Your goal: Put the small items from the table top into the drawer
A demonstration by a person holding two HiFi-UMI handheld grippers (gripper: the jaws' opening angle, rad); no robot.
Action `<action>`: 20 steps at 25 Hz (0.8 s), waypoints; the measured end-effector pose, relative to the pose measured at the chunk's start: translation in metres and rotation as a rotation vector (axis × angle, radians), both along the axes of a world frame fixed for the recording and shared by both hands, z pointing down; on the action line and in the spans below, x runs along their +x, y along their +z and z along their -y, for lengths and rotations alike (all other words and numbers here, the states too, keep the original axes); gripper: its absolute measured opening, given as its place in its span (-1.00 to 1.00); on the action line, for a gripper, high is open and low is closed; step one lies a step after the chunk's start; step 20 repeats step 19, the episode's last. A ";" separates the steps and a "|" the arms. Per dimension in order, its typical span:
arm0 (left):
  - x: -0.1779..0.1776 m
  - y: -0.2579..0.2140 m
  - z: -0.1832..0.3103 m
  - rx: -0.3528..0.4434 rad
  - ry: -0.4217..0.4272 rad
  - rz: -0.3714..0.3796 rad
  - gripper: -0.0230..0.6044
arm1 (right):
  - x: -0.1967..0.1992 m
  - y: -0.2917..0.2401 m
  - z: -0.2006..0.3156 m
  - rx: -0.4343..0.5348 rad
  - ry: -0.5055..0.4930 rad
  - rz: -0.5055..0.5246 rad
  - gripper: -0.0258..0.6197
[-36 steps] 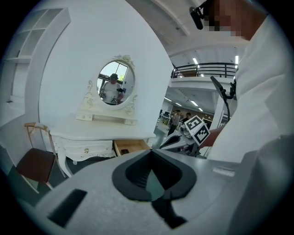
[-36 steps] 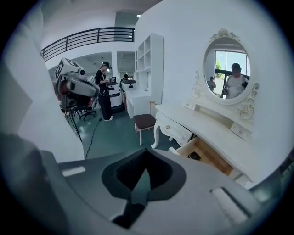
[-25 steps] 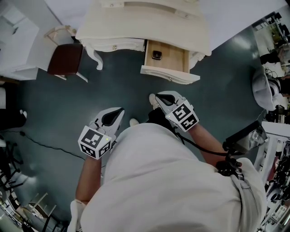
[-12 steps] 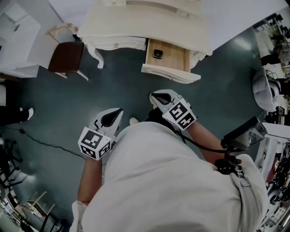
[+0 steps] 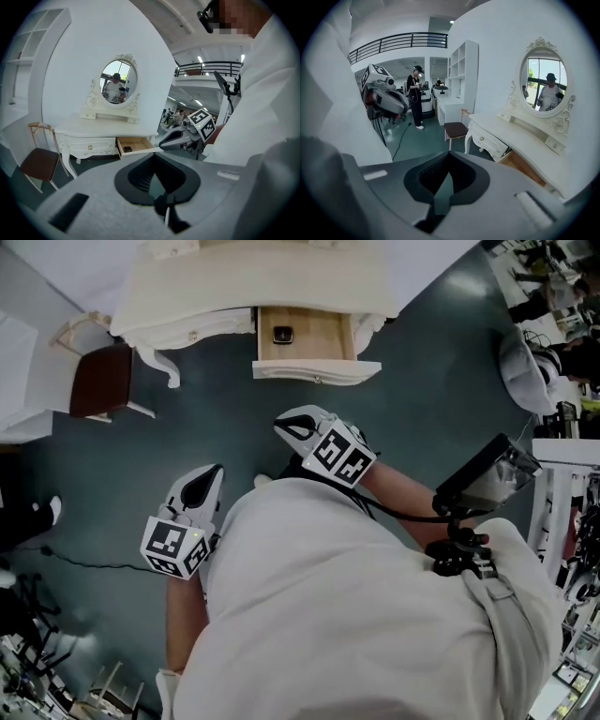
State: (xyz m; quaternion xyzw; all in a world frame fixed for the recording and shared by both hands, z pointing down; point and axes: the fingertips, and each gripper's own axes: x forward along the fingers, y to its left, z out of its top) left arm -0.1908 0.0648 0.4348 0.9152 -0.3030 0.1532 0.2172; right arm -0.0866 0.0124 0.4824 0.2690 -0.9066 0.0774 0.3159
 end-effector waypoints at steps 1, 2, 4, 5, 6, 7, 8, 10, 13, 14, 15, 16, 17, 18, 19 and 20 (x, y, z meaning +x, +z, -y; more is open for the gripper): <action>0.002 0.001 -0.001 -0.002 0.003 0.001 -0.93 | 0.001 0.001 -0.001 0.002 0.000 -0.002 -0.92; 0.003 0.003 -0.002 -0.003 0.005 0.002 -0.93 | 0.003 0.002 -0.001 0.005 0.000 -0.005 -0.92; 0.004 0.004 -0.002 -0.004 0.008 0.004 -0.93 | 0.003 0.003 -0.002 0.010 -0.002 -0.009 -0.92; 0.003 0.004 -0.002 -0.005 0.009 0.004 -0.93 | 0.003 0.003 -0.002 0.009 -0.002 -0.009 -0.92; 0.003 0.004 -0.001 -0.005 0.011 0.005 -0.93 | 0.003 0.003 -0.002 0.007 0.001 -0.007 -0.92; 0.002 0.003 0.000 -0.006 0.013 0.005 -0.93 | 0.002 0.002 -0.001 0.005 0.005 -0.004 -0.92; 0.002 0.002 0.001 -0.007 0.015 0.006 -0.93 | 0.002 0.002 -0.001 0.004 0.009 -0.001 -0.92; 0.002 0.000 0.002 -0.007 0.019 0.008 -0.93 | 0.002 0.001 0.001 0.005 0.013 -0.002 -0.92; 0.002 -0.002 0.003 -0.009 0.025 0.010 -0.93 | 0.003 -0.001 0.003 0.009 0.016 -0.003 -0.92; 0.002 -0.002 0.003 -0.009 0.026 0.011 -0.93 | 0.003 -0.001 0.003 0.011 0.017 -0.002 -0.92; 0.002 -0.001 0.003 -0.009 0.027 0.012 -0.93 | 0.003 0.000 0.004 0.013 0.017 -0.001 -0.92; 0.002 -0.001 0.004 -0.008 0.027 0.014 -0.93 | 0.003 0.000 0.004 0.015 0.017 0.000 -0.92; 0.002 -0.001 0.004 -0.009 0.026 0.015 -0.93 | 0.003 0.000 0.005 0.016 0.016 0.000 -0.92; 0.001 0.000 0.003 -0.009 0.024 0.016 -0.93 | 0.003 0.000 0.005 0.017 0.015 -0.001 -0.92; 0.001 0.000 0.003 -0.010 0.022 0.017 -0.93 | 0.003 0.001 0.005 0.018 0.014 -0.001 -0.92; 0.001 0.000 0.003 -0.010 0.022 0.017 -0.93 | 0.003 0.001 0.005 0.018 0.014 -0.001 -0.92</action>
